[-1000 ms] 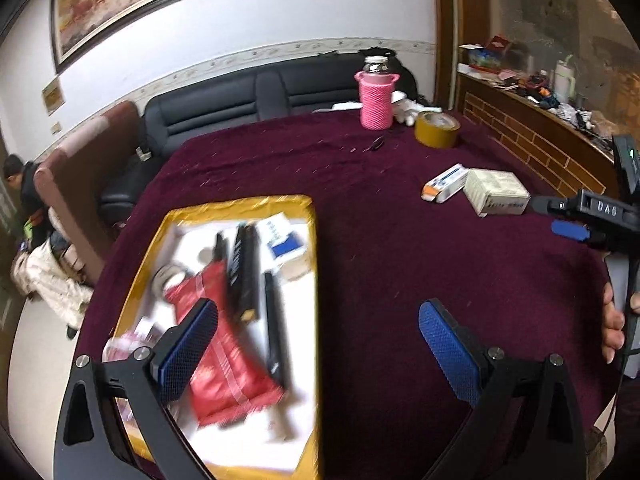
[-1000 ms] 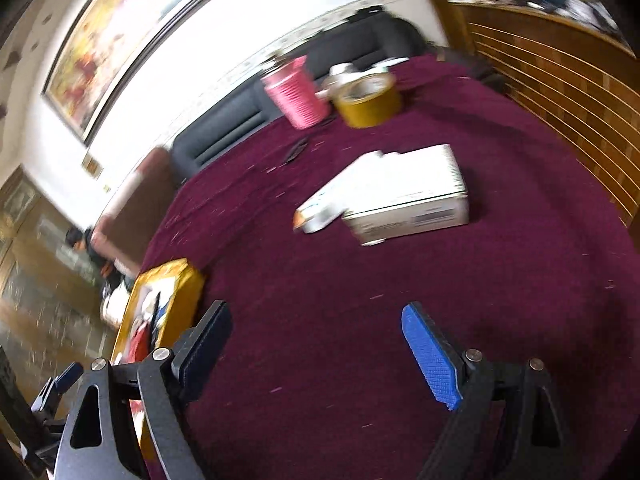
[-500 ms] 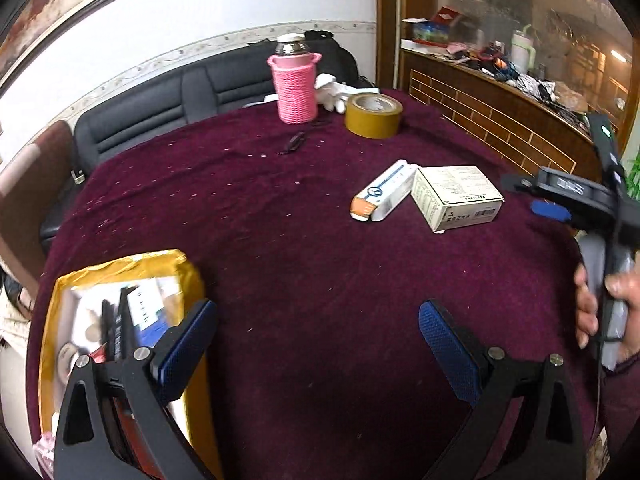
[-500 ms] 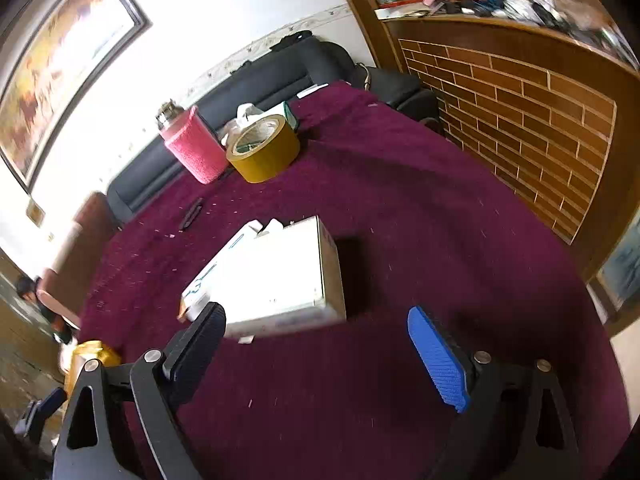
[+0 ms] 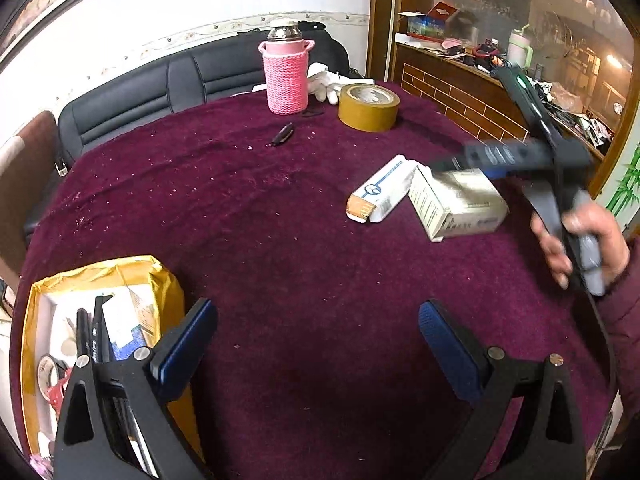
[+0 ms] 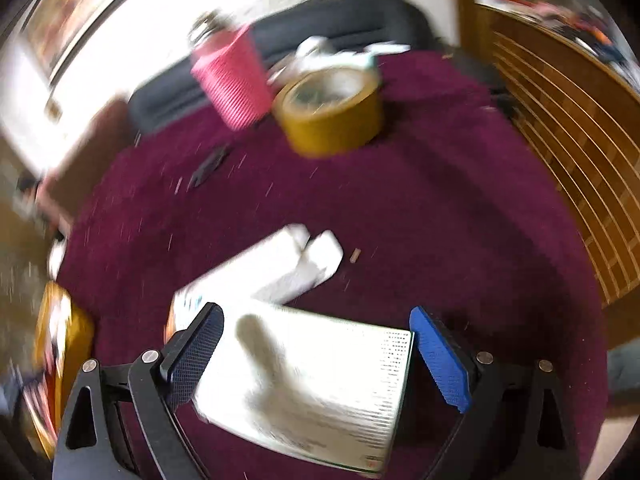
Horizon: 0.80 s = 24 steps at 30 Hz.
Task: Organize objects
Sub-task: 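Grasp the white medicine box with the right tool while the left tool grasps the ointment box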
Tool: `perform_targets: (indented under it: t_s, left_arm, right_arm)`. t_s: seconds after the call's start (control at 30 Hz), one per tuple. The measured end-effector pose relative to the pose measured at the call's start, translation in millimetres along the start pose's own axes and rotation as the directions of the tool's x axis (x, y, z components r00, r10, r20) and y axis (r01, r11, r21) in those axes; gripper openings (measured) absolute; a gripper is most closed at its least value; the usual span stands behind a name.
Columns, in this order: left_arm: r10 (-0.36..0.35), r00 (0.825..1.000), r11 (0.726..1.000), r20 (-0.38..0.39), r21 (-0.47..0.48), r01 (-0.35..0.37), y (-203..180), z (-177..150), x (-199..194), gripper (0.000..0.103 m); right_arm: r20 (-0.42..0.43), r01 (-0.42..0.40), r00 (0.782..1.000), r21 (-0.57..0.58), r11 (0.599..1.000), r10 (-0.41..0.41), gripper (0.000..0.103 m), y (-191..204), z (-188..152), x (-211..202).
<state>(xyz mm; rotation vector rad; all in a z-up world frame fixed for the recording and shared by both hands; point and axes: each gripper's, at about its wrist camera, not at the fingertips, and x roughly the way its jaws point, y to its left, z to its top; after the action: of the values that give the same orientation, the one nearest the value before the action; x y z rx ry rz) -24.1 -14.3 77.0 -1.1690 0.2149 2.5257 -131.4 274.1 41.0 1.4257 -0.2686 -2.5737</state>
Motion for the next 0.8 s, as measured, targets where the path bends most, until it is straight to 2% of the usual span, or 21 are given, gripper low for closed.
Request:
perform_targets:
  t_s: [0.07,0.2,0.4,0.47,0.5,0.53,0.63,0.8]
  left_arm:
    - [-0.002,1.000,1.000,-0.003,-0.007,0.002,5.6,3.5,2.7,0.100]
    - [-0.034,0.999,0.999,0.005,-0.017,0.034,7.4,16.9,9.5,0.100]
    - [-0.016,0.999,0.997,0.042,0.072,0.013,-10.0,55.4,30.2,0.100]
    - [-0.013,0.999,0.993,0.045,0.121,0.008,-16.1,65.0,39.0,0.100]
    - [-0.004,0.999,0.990,0.044,0.143,-0.002,-18.8,67.8,42.6,0.100]
    - [0.009,0.999,0.985,0.043,0.170,-0.016,-22.1,69.7,46.8,0.100]
    - [0.019,0.999,0.976,0.033,0.217,-0.026,-28.0,75.5,62.6,0.100]
    - [-0.026,1.000,0.972,-0.006,0.233,0.026,-39.0,83.2,96.5,0.100]
  right_arm:
    - [-0.045,-0.044,0.998,-0.070,0.997,0.041,0.097,9.3,-17.4,-3.3]
    - [-0.028,-0.065,0.998,-0.165,0.984,0.061,0.099,28.7,-49.7,-17.8]
    - [0.097,0.040,0.995,-0.291,0.956,-0.012,0.100,67.9,-73.0,-16.9]
    - [0.153,0.127,0.985,-0.352,0.928,-0.077,0.098,80.0,-75.3,-9.7]
    - [0.173,0.175,0.978,-0.359,0.917,-0.119,0.091,81.8,-76.5,-7.4]
    - [0.152,0.185,0.978,-0.344,0.921,-0.140,0.087,79.5,-75.5,-4.6]
    - [0.101,0.151,0.987,-0.260,0.954,-0.129,0.076,62.9,-77.8,-11.9]
    - [0.072,0.182,0.982,-0.170,0.969,-0.172,0.076,32.3,-103.8,-41.6]
